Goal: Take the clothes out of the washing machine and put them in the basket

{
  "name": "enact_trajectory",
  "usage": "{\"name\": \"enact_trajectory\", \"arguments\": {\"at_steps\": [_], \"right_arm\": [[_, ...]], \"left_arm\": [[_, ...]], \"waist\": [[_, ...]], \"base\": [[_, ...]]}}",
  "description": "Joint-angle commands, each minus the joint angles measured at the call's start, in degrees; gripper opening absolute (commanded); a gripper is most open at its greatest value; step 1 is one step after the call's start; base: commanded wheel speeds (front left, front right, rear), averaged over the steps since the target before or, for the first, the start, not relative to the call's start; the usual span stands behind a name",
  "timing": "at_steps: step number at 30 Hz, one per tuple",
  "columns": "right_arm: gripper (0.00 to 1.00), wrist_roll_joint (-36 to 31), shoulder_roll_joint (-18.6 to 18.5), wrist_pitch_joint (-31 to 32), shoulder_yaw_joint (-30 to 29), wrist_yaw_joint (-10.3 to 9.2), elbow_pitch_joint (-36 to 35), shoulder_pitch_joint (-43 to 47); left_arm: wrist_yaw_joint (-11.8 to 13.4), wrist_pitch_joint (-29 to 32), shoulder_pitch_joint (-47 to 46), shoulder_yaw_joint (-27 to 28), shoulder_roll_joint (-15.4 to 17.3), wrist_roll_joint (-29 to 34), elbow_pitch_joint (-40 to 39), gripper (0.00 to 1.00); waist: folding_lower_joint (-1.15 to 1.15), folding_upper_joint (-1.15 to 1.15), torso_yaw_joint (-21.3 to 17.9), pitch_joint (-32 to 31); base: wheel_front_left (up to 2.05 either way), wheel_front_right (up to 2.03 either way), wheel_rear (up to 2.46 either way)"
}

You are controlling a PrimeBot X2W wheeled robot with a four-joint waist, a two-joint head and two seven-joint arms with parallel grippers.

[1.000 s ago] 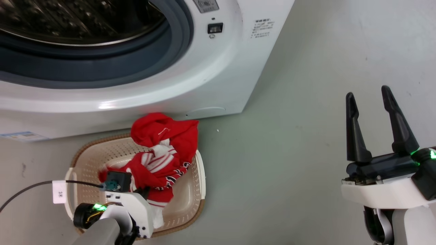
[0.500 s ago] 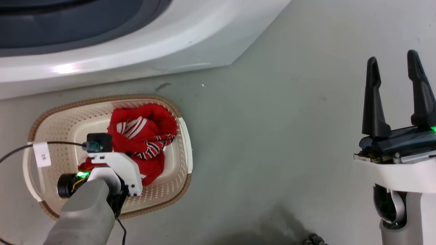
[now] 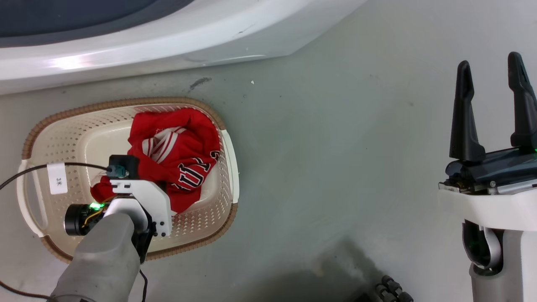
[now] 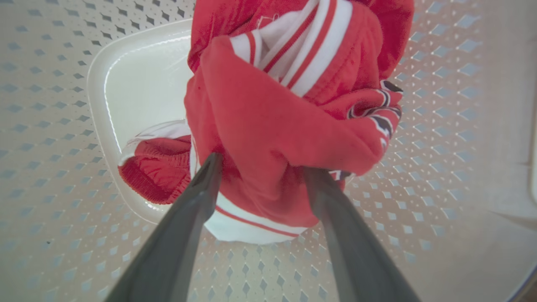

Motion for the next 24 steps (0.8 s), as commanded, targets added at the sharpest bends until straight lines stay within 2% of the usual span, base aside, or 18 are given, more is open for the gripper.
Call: {"name": "enact_trajectory", "arguments": {"at_steps": [1,7,11,16,19,21,24], "right_arm": [[1.0,0.02,0.03,-0.12,0.23,-0.06,0.17,-0.93],[1.0,-0.58,0.03,-0.12,0.19,-0.06,2.14,1.65],[1.0,-1.25,0.02,-0.12,0.33,-0.06,3.8,3.9],[1.0,-2.17,0.02,-0.12,-0.1,-0.06,5.69,7.03],[1.0,-2.66,0.01,-0.12,0.05,-0.06,6.55,8.62],[1.0,-2.86,0.01,-0.12,0.06,-0.06,7.02,9.53],[1.0,-3.03,0.02,-0.12,0.11,-0.06,7.5,10.92]], "left_arm": [[0.02,-0.81,0.8,-0.03,0.11,-0.12,0.14,1.0],[-0.19,-6.2,2.87,-0.85,-1.24,0.99,0.05,1.0],[0.22,-7.66,4.7,-0.12,-1.18,1.88,-2.5,1.0],[5.2,-7.65,10.14,4.81,1.67,8.43,-16.35,1.0],[7.89,-7.67,14.77,9.77,2.41,13.59,-25.06,1.0],[9.21,-7.66,18.52,13.59,2.16,16.89,-30.03,1.0],[9.79,-7.67,23.74,18.45,1.22,21.47,-36.17,1.0]], "waist": [[-0.01,0.0,0.24,-1.41],[-0.01,0.0,1.91,-7.33],[-0.01,0.0,3.15,-12.11],[-0.01,0.0,4.84,-17.49],[-0.01,0.0,5.52,-20.26],[-0.01,0.0,6.02,-22.1],[-0.01,0.0,6.73,-24.86]], "base": [[0.0,0.0,0.0],[0.0,0.0,0.0],[0.0,0.0,0.0],[0.0,0.0,0.0],[0.0,0.0,0.0],[0.0,0.0,0.0],[0.0,0.0,0.0]]}}
